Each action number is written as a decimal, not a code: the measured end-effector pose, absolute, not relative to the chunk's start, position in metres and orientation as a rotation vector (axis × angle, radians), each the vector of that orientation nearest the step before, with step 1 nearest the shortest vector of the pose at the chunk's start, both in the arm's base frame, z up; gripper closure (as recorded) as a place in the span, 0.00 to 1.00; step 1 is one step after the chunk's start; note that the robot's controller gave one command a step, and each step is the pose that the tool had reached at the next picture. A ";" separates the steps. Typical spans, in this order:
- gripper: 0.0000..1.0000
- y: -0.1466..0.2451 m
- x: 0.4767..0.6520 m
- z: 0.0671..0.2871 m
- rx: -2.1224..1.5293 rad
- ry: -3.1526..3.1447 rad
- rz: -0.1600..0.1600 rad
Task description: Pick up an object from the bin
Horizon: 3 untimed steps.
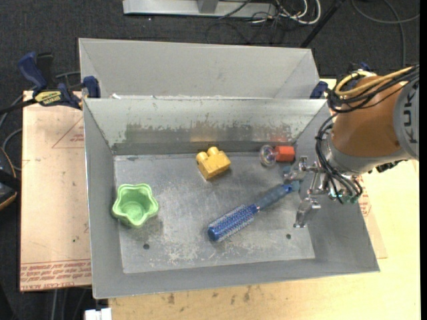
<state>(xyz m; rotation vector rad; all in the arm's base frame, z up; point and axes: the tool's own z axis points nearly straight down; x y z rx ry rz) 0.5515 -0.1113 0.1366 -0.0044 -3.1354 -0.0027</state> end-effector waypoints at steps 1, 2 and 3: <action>0.00 -0.022 0.572 0.074 0.520 -3.101 0.004; 0.00 0.022 0.554 0.101 0.654 -3.076 -0.004; 0.00 0.017 0.544 0.099 0.586 -3.086 -0.003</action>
Offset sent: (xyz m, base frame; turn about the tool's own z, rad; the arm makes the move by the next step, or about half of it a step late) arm 0.0177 0.0903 -0.0666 -0.3365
